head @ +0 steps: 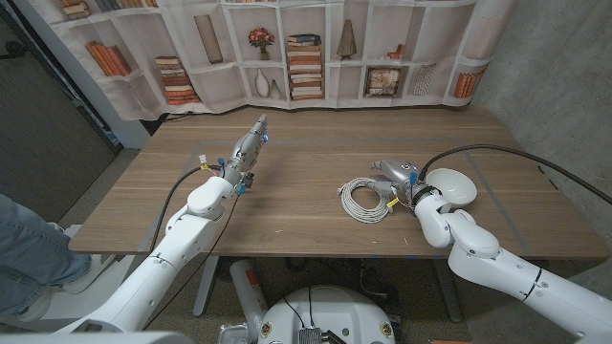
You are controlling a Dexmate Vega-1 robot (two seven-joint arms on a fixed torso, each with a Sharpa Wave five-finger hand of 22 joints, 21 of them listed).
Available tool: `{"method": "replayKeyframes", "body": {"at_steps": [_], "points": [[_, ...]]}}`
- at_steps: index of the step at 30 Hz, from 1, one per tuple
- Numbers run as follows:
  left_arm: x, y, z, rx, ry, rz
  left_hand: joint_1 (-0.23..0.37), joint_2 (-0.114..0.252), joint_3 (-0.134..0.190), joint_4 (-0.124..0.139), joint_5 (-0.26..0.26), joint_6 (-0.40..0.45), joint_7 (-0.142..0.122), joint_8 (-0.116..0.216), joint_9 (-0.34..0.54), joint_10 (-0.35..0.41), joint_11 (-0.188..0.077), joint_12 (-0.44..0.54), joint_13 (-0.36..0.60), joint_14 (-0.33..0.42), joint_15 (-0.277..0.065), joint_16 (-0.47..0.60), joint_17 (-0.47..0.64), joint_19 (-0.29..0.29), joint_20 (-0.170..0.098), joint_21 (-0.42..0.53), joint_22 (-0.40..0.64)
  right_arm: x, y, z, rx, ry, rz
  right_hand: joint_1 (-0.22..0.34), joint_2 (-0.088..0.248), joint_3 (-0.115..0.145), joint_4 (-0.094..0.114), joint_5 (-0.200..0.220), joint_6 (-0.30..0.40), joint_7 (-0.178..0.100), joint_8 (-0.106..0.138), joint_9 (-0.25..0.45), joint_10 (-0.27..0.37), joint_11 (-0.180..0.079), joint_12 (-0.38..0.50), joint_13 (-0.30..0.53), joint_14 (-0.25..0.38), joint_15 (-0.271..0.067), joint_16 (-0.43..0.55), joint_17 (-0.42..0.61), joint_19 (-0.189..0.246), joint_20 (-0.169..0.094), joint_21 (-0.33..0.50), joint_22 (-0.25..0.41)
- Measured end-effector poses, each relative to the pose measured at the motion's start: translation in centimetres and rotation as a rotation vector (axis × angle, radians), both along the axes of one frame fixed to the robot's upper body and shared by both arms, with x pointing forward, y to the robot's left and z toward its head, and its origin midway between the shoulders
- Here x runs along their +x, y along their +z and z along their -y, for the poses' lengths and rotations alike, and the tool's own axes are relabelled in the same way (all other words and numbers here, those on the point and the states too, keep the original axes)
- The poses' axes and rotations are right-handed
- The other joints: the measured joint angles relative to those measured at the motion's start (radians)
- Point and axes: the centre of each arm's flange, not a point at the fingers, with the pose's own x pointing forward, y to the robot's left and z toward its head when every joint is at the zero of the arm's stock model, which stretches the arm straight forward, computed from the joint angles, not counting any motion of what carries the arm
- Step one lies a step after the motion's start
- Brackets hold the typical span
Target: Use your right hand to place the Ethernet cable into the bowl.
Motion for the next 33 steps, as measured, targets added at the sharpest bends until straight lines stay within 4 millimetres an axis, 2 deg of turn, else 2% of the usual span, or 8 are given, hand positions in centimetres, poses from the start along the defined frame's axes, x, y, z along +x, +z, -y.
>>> {"method": "replayKeyframes", "body": {"at_steps": [13, 17, 20, 27, 33], "points": [[-0.1, -0.1, -0.1, 0.001, 0.001, -0.003, 0.0, 0.0, -0.003, -0.003, 0.0, 0.0, 0.0, 0.0, 0.0, 0.0, 0.0, 0.0, 0.0, 0.0, 0.0, 0.0, 0.0, 0.0, 0.0, 0.0, 0.0, 0.4, -0.7, -0.2, -0.029, -0.037, 0.003, 0.0, 0.0, -0.004, 0.004, 0.0, -0.001, 0.001, 0.0, 0.0, 0.004, -0.011, 0.004, 0.006, 0.011, -0.011, 0.0, 0.005, 0.006, -0.006, -0.008, 0.001], [-0.1, -0.1, -0.2, 0.001, 0.002, -0.005, 0.0, 0.0, -0.008, 0.001, 0.0, 0.0, 0.0, 0.0, 0.0, 0.0, 0.0, 0.0, 0.0, 0.0, 0.0, 0.0, 0.0, 0.0, 0.0, 0.0, 0.0, 0.5, -0.8, -0.3, -0.036, -0.041, -0.001, 0.0, 0.0, -0.004, 0.004, 0.0, 0.01, -0.009, 0.0, 0.0, 0.013, -0.016, 0.008, 0.007, 0.02, -0.016, 0.004, 0.008, 0.005, -0.006, -0.008, 0.005], [-0.1, -0.2, -0.2, 0.001, 0.003, -0.007, 0.0, 0.0, -0.008, 0.001, 0.0, 0.0, 0.0, 0.0, 0.0, 0.0, 0.0, 0.0, 0.0, 0.0, 0.0, 0.0, 0.0, 0.0, 0.0, 0.0, 0.0, 0.6, -0.9, -0.3, -0.04, -0.046, -0.004, 0.0, 0.0, 0.0, 0.008, 0.0, 0.024, -0.016, 0.0, 0.0, 0.022, -0.018, 0.008, 0.011, 0.033, -0.022, 0.007, 0.009, 0.005, -0.016, -0.012, 0.005], [-0.1, -0.2, -0.3, 0.0, 0.005, -0.008, 0.0, 0.0, -0.007, 0.001, 0.0, 0.0, 0.0, 0.0, 0.0, 0.0, 0.0, 0.0, 0.0, 0.0, 0.0, 0.0, 0.0, 0.0, 0.0, -0.004, 0.0, 0.9, -1.3, -0.4, -0.049, -0.057, -0.012, 0.0, 0.0, -0.004, 0.012, 0.0, 0.036, -0.029, 0.0, 0.0, 0.036, -0.021, 0.02, 0.014, 0.045, -0.02, 0.013, 0.014, 0.005, -0.016, -0.012, 0.005], [-0.1, -0.2, -0.3, 0.0, 0.005, -0.008, 0.001, 0.001, -0.007, 0.001, 0.0, 0.0, 0.0, 0.0, 0.0, 0.0, 0.0, 0.0, 0.0, 0.0, 0.0, 0.0, 0.0, 0.0, 0.0, -0.004, 0.0, 1.1, -1.7, -0.3, -0.053, -0.065, -0.016, 0.0, 0.0, -0.004, 0.012, 0.0, 0.046, -0.03, 0.005, 0.0, 0.049, -0.03, 0.023, 0.016, 0.047, -0.021, 0.016, 0.019, 0.005, -0.016, -0.012, 0.005]]}}
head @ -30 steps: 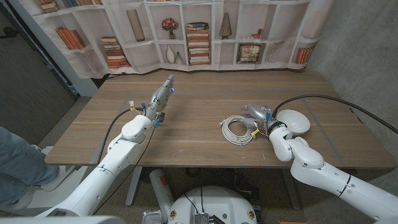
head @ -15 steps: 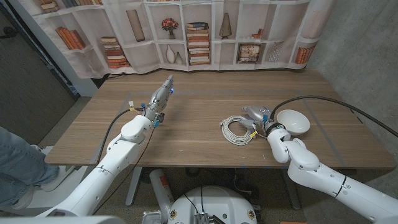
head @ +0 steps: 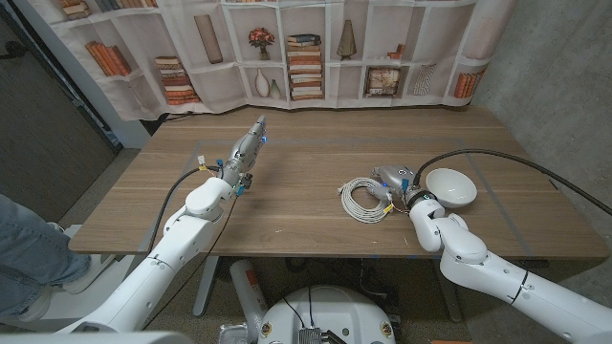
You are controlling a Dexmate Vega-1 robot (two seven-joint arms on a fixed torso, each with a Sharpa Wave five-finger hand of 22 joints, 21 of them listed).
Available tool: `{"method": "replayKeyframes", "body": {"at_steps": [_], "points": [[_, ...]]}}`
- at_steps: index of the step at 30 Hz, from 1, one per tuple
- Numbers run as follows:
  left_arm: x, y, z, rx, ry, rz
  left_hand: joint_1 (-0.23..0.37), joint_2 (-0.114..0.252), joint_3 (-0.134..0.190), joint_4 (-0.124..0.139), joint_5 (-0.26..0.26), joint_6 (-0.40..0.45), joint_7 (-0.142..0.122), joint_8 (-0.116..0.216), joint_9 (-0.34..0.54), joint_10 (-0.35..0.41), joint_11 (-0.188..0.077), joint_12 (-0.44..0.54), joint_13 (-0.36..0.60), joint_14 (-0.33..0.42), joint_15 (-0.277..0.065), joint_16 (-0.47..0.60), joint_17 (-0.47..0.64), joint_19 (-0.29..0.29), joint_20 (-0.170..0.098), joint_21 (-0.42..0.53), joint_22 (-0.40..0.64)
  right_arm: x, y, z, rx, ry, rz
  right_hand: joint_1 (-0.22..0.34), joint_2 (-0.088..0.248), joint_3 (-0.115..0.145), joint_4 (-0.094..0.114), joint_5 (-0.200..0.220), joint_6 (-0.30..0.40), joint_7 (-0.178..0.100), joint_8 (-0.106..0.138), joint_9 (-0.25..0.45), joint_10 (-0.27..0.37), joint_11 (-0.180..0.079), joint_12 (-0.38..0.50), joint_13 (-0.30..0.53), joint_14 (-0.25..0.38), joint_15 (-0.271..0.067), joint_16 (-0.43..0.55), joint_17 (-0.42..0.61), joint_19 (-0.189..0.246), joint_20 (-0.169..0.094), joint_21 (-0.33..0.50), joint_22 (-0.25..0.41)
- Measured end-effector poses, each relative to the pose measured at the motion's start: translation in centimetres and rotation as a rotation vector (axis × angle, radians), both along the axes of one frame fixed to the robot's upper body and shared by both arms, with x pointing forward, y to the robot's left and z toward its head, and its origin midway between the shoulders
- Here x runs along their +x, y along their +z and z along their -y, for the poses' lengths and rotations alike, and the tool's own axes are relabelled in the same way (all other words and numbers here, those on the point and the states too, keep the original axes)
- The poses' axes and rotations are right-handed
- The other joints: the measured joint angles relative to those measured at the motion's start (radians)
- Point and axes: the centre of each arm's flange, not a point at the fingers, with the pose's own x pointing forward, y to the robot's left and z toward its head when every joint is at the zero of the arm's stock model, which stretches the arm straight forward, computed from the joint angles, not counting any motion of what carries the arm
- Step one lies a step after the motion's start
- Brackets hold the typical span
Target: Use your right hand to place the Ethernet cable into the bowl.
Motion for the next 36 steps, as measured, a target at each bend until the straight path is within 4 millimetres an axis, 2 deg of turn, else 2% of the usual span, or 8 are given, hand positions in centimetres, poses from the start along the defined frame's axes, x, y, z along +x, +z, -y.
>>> {"method": "replayKeyframes", "body": {"at_steps": [5, 9, 15, 17, 25, 31, 36], "points": [[0.1, 0.0, 0.0, 0.0, 0.0, -0.001, 0.003, 0.003, -0.003, -0.003, 0.0, 0.0, 0.0, 0.0, 0.0, 0.0, 0.0, 0.0, 0.0, 0.0, 0.0, 0.0, 0.0, 0.0, 0.0, 0.0, 0.0, 0.2, -0.2, 0.1, 0.0, -0.006, 0.002, 0.0, 0.0, 0.0, 0.0, 0.0, 0.01, -0.001, 0.001, 0.0, 0.004, 0.004, 0.008, 0.0, 0.0, 0.0, 0.0, 0.003, 0.004, -0.003, 0.0, 0.0], [0.1, 0.0, 0.0, 0.001, 0.0, -0.003, 0.003, 0.003, -0.003, -0.003, 0.0, 0.0, 0.0, 0.0, 0.0, 0.0, 0.0, 0.0, 0.0, 0.0, 0.0, 0.0, 0.0, 0.0, 0.0, 0.0, 0.0, 0.4, -0.3, 0.2, 0.001, -0.01, 0.003, 0.0, 0.0, 0.003, 0.003, 0.0, 0.019, -0.002, 0.003, 0.0, 0.013, -0.002, 0.008, 0.005, 0.011, 0.0, 0.004, 0.005, 0.011, -0.003, 0.0, 0.0], [0.2, -0.1, 0.0, 0.001, 0.001, -0.005, 0.003, 0.003, -0.003, -0.003, 0.0, 0.0, 0.0, 0.0, 0.0, 0.0, 0.0, 0.0, 0.0, 0.0, 0.0, 0.0, 0.0, 0.0, 0.0, 0.0, 0.0, 0.7, -0.4, 0.4, 0.002, -0.017, 0.007, -0.004, 0.004, 0.0, 0.006, 0.0, 0.05, -0.019, 0.011, 0.0, 0.045, -0.017, 0.02, 0.009, 0.045, -0.006, 0.018, 0.011, 0.029, -0.002, 0.0, 0.0], [0.3, -0.1, 0.0, 0.001, 0.001, -0.005, 0.003, 0.003, -0.003, -0.003, 0.0, 0.0, 0.0, 0.0, 0.0, 0.0, 0.0, 0.0, 0.0, 0.0, 0.0, 0.0, 0.0, 0.0, 0.0, 0.0, 0.0, 0.8, -0.5, 0.5, 0.003, -0.018, 0.007, -0.002, 0.006, 0.0, 0.006, 0.0, 0.076, -0.028, 0.018, 0.0, 0.071, -0.024, 0.035, 0.009, 0.065, -0.007, 0.023, 0.014, 0.039, -0.005, 0.0, 0.0], [0.6, -0.1, 0.0, 0.001, -0.001, -0.011, 0.003, 0.003, -0.003, -0.003, 0.0, 0.0, 0.0, 0.0, 0.0, 0.0, 0.0, 0.0, 0.0, 0.0, 0.0, 0.0, 0.0, -0.005, 0.005, 0.0, 0.0, 0.9, -0.8, 0.9, 0.016, -0.014, 0.025, 0.022, 0.031, 0.01, 0.001, -0.004, 0.218, -0.079, 0.052, 0.0, 0.206, -0.095, 0.089, 0.019, 0.146, -0.016, 0.049, 0.027, 0.084, -0.012, 0.0, 0.005], [0.8, -0.2, 0.1, 0.001, -0.003, -0.016, 0.003, 0.003, -0.002, -0.002, -0.006, 0.0, 0.0, 0.0, 0.0, 0.0, 0.0, 0.0, 0.0, 0.0, 0.0, 0.0, 0.0, -0.005, 0.005, 0.0, 0.0, 0.9, -0.8, 1.0, 0.026, -0.008, 0.049, 0.06, 0.052, 0.022, -0.011, -0.005, 0.336, -0.107, 0.082, 0.0, 0.309, -0.121, 0.133, 0.029, 0.199, -0.028, 0.075, 0.046, 0.115, -0.014, 0.004, 0.005], [1.0, -0.2, 0.3, 0.002, -0.006, -0.019, 0.003, 0.003, -0.002, -0.002, -0.007, 0.0, 0.0, 0.0, 0.0, 0.0, 0.0, 0.0, 0.0, 0.0, 0.0, 0.0, 0.0, -0.005, 0.005, 0.0, 0.0, 1.0, -1.0, 1.2, 0.033, -0.003, 0.065, 0.109, 0.069, 0.037, -0.026, -0.009, 0.365, -0.086, 0.103, 0.0, 0.371, -0.145, 0.162, 0.041, 0.233, -0.04, 0.098, 0.065, 0.136, -0.021, 0.012, 0.009]]}}
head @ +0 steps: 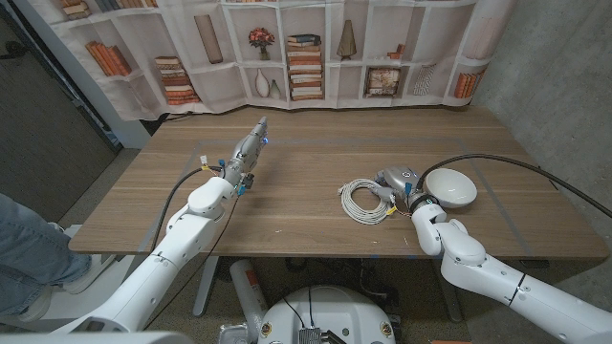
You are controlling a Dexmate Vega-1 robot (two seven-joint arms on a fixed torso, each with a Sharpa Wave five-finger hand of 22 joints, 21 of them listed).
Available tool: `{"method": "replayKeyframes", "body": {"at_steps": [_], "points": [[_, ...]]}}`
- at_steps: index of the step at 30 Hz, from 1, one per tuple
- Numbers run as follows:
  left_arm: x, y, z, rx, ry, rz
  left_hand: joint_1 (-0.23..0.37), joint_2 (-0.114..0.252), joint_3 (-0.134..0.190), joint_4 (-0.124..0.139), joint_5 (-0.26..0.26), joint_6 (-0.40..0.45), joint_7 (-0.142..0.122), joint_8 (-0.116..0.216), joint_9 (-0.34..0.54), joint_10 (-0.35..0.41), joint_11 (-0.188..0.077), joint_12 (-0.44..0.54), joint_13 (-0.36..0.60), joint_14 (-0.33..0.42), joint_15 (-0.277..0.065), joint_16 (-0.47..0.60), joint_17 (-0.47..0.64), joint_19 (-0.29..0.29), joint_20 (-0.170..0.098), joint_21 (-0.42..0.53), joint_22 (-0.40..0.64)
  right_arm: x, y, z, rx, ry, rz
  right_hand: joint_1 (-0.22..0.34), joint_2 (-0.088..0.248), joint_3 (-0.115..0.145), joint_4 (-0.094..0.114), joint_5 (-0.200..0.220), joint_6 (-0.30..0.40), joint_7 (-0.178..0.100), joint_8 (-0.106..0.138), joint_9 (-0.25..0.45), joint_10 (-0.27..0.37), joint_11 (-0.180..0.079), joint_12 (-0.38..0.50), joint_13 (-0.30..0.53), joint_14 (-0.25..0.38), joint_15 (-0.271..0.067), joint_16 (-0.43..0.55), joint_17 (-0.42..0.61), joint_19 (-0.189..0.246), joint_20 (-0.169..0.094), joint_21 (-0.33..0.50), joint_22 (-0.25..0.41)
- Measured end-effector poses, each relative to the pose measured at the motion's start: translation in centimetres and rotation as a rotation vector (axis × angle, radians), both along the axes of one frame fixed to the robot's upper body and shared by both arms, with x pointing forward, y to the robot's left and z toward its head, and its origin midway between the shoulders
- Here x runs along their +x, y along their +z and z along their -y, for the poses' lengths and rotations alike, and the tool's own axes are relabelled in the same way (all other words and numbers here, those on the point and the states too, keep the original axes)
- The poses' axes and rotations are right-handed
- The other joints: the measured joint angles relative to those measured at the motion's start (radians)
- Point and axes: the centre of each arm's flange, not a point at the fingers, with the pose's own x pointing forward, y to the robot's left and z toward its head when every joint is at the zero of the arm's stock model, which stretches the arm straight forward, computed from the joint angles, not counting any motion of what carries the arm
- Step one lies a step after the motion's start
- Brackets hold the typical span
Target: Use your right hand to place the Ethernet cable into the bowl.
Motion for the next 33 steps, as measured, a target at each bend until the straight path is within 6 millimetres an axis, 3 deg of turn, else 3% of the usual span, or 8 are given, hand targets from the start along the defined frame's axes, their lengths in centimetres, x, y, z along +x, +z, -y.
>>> {"method": "replayKeyframes", "body": {"at_steps": [6, 14, 22, 33], "points": [[0.1, 0.1, 0.1, 0.0, -0.001, -0.001, 0.0, 0.0, 0.0, 0.0, 0.0, 0.0, 0.0, 0.0, 0.0, 0.0, 0.0, 0.0, 0.0, 0.0, 0.0, 0.0, 0.0, 0.0, 0.0, 0.0, 0.0, 0.1, -0.2, 0.1, 0.004, 0.007, 0.018, 0.033, 0.009, 0.005, -0.005, -0.005, 0.004, 0.005, 0.001, 0.0, 0.02, -0.012, 0.005, -0.001, 0.023, -0.005, 0.017, 0.019, 0.009, -0.002, 0.004, 0.0], [0.3, 0.2, 0.1, -0.001, -0.002, -0.002, 0.0, 0.0, -0.003, 0.003, 0.0, 0.0, 0.0, 0.0, 0.0, 0.0, 0.0, 0.0, 0.0, 0.0, 0.0, 0.0, 0.0, 0.0, 0.0, 0.0, 0.0, 0.1, -0.1, 0.1, 0.007, 0.015, 0.043, 0.049, -0.007, 0.005, -0.005, -0.006, 0.025, 0.025, 0.014, 0.006, 0.058, -0.02, 0.026, 0.002, 0.066, -0.02, 0.04, 0.036, 0.016, -0.005, 0.008, 0.005], [0.5, 0.3, 0.2, 0.002, -0.004, -0.004, 0.0, 0.0, -0.007, -0.001, 0.0, 0.0, 0.0, 0.0, 0.0, 0.0, 0.0, 0.0, 0.0, 0.0, 0.0, 0.0, 0.0, 0.0, 0.0, 0.0, 0.0, -0.1, -0.1, 0.1, 0.016, 0.017, 0.069, 0.069, -0.028, 0.017, -0.017, -0.007, 0.049, 0.031, 0.017, 0.006, 0.089, -0.011, 0.041, 0.006, 0.084, -0.026, 0.047, 0.045, 0.016, -0.005, 0.012, 0.005], [0.8, 0.4, 0.4, 0.002, -0.008, -0.005, 0.005, 0.005, -0.007, -0.001, 0.0, 0.0, 0.0, 0.0, 0.0, 0.0, 0.0, 0.0, 0.0, 0.0, 0.0, 0.0, 0.0, 0.0, 0.0, 0.0, 0.0, -0.9, 0.4, 0.3, 0.028, 0.011, 0.108, 0.08, -0.038, 0.019, -0.016, -0.014, 0.061, 0.031, 0.017, 0.012, 0.103, -0.007, 0.048, 0.011, 0.083, -0.026, 0.047, 0.046, 0.016, -0.005, 0.012, 0.005]]}}
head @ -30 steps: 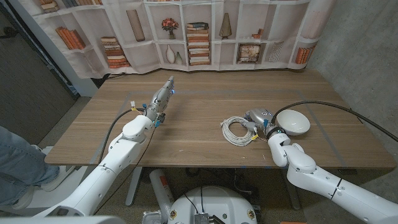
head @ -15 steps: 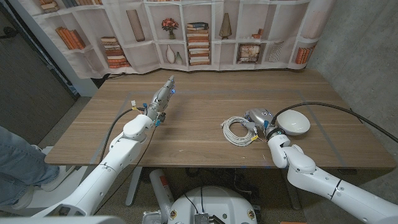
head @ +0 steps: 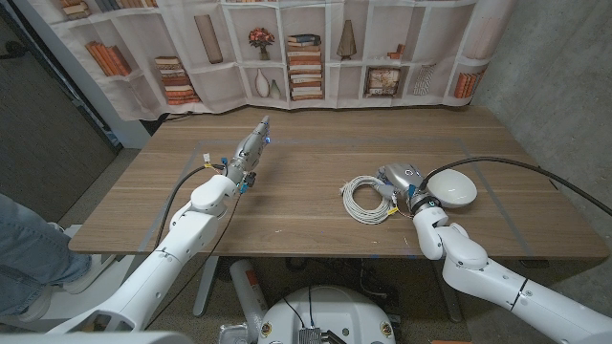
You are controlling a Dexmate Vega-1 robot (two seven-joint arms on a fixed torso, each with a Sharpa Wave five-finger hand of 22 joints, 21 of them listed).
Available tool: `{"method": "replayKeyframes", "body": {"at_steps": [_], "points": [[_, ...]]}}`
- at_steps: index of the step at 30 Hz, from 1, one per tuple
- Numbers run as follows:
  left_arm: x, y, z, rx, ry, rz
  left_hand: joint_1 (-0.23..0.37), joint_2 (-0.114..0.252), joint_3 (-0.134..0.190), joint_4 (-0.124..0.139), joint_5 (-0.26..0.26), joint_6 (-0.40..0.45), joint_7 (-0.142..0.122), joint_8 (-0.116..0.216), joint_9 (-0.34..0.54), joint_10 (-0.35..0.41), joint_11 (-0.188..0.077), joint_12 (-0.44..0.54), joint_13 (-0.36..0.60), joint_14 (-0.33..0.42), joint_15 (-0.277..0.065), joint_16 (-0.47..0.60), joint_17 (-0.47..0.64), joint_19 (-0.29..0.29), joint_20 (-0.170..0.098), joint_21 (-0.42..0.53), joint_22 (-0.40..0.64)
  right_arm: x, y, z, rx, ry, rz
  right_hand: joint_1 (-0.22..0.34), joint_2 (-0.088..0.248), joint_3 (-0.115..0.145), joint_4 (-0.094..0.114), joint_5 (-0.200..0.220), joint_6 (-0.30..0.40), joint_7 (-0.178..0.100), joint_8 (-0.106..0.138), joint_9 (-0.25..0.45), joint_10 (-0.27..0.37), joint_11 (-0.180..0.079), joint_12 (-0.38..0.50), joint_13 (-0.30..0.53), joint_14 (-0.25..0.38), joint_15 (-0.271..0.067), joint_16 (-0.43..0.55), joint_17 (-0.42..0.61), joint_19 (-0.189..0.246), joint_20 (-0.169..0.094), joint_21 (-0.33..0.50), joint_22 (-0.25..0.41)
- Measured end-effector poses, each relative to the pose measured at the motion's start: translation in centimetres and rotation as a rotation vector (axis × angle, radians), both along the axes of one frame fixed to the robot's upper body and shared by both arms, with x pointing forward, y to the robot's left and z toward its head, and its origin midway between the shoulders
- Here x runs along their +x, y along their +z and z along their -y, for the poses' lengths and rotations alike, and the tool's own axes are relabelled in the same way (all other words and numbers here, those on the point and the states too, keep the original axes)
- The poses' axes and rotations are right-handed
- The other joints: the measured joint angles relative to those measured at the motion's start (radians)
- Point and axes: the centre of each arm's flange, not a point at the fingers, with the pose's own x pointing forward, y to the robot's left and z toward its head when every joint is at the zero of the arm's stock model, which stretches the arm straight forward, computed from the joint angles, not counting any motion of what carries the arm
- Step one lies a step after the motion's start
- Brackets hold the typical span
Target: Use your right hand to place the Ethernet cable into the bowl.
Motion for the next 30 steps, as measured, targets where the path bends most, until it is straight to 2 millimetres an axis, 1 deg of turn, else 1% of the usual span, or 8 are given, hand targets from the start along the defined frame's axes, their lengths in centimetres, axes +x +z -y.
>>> {"method": "replayKeyframes", "body": {"at_steps": [2, 8, 9, 10, 16, 21, 27, 30], "points": [[0.0, 0.1, 0.1, 0.001, -0.003, 0.003, 0.0, 0.0, 0.0, 0.0, 0.0, 0.0, 0.0, 0.0, 0.0, 0.0, 0.0, 0.0, 0.0, 0.0, 0.0, 0.0, 0.0, 0.0, 0.0, 0.0, 0.0, -0.4, 0.4, -0.1, 0.004, 0.005, 0.013, 0.0, 0.0, 0.0, 0.0, 0.0, 0.003, -0.003, 0.0, 0.0, 0.001, -0.001, 0.002, 0.0, 0.0, 0.0, 0.0, 0.0, 0.0, 0.0, 0.0, 0.004], [0.0, 0.1, 0.1, 0.0, -0.003, 0.003, 0.0, 0.0, -0.003, 0.003, 0.0, 0.0, 0.0, 0.0, 0.0, 0.0, 0.0, 0.0, 0.0, 0.0, 0.0, 0.0, 0.002, 0.0, 0.0, 0.0, 0.0, -0.5, 0.6, 0.0, 0.003, -0.001, 0.028, 0.004, -0.004, 0.0, 0.0, -0.001, 0.006, 0.001, 0.0, 0.0, 0.002, -0.002, 0.002, 0.004, 0.005, 0.005, 0.0, 0.005, 0.0, 0.0, 0.0, 0.004], [0.0, 0.2, 0.1, 0.002, -0.007, 0.008, 0.0, 0.0, -0.003, 0.003, 0.0, 0.0, 0.0, 0.0, 0.0, 0.0, 0.0, 0.0, 0.0, 0.0, 0.0, 0.0, 0.002, 0.0, 0.0, 0.0, 0.0, -1.2, 0.8, -0.2, 0.008, 0.009, 0.038, 0.004, -0.004, 0.0, 0.0, -0.001, 0.007, 0.001, 0.0, 0.0, 0.002, -0.002, 0.002, 0.004, 0.009, 0.002, 0.0, 0.005, 0.0, 0.0, 0.0, 0.004], [0.0, 0.2, 0.1, 0.002, -0.007, 0.008, 0.0, 0.0, -0.003, 0.003, 0.0, 0.0, 0.0, 0.0, 0.0, 0.0, 0.0, 0.0, 0.0, 0.0, 0.0, 0.0, 0.002, 0.0, 0.0, 0.0, 0.0, -1.3, 0.8, -0.2, 0.009, 0.01, 0.041, 0.004, -0.004, 0.0, 0.0, -0.001, 0.012, -0.001, 0.0, 0.0, 0.005, -0.005, 0.002, 0.004, 0.01, 0.0, 0.0, 0.005, 0.0, 0.0, 0.0, 0.004], [-0.1, 0.2, 0.1, 0.002, -0.01, 0.011, 0.0, 0.0, -0.003, 0.003, 0.0, 0.0, 0.0, 0.0, 0.0, 0.0, 0.0, 0.0, 0.0, 0.0, 0.0, 0.0, 0.002, 0.0, 0.0, 0.0, 0.0, -1.9, 1.0, -0.2, 0.016, 0.016, 0.066, 0.006, -0.006, -0.003, 0.003, -0.004, 0.018, -0.002, -0.001, 0.0, 0.012, -0.002, 0.002, 0.004, 0.025, -0.003, 0.0, 0.009, 0.0, 0.0, 0.0, 0.004], [-0.1, 0.2, 0.1, 0.003, -0.01, 0.013, 0.0, 0.0, -0.003, 0.003, 0.0, 0.0, 0.0, 0.0, 0.0, 0.0, 0.0, 0.0, 0.0, 0.0, 0.0, 0.0, 0.002, 0.0, 0.0, 0.0, 0.0, -2.5, 1.2, -0.3, 0.023, 0.027, 0.1, 0.01, -0.01, -0.003, 0.003, -0.004, 0.022, -0.004, 0.006, 0.003, 0.016, -0.005, 0.008, 0.004, 0.027, -0.005, 0.0, 0.009, 0.0, 0.0, 0.008, 0.004], [-0.3, 0.5, 0.1, 0.004, -0.012, 0.02, 0.0, 0.0, -0.003, 0.003, 0.0, 0.0, 0.0, 0.0, 0.0, 0.0, 0.0, 0.0, 0.0, 0.0, 0.0, 0.0, 0.002, 0.0, 0.0, 0.0, 0.0, -3.1, 1.3, -0.4, 0.029, 0.034, 0.126, 0.016, -0.016, -0.007, 0.007, -0.005, 0.022, -0.004, 0.007, 0.008, 0.025, -0.003, 0.011, 0.009, 0.032, -0.011, 0.0, 0.009, 0.0, 0.0, 0.008, 0.004], [-0.4, 0.6, 0.1, 0.005, -0.012, 0.022, 0.0, 0.0, -0.003, 0.003, 0.0, 0.0, 0.0, 0.0, 0.0, 0.0, 0.0, 0.0, 0.0, 0.0, 0.0, 0.0, 0.002, 0.0, 0.0, 0.0, 0.0, -3.4, 1.5, -0.4, 0.031, 0.036, 0.136, 0.016, -0.016, -0.007, 0.007, -0.005, 0.026, -0.008, 0.007, 0.012, 0.04, 0.005, 0.016, 0.009, 0.034, -0.009, 0.0, 0.009, 0.0, 0.0, 0.008, 0.004]]}}
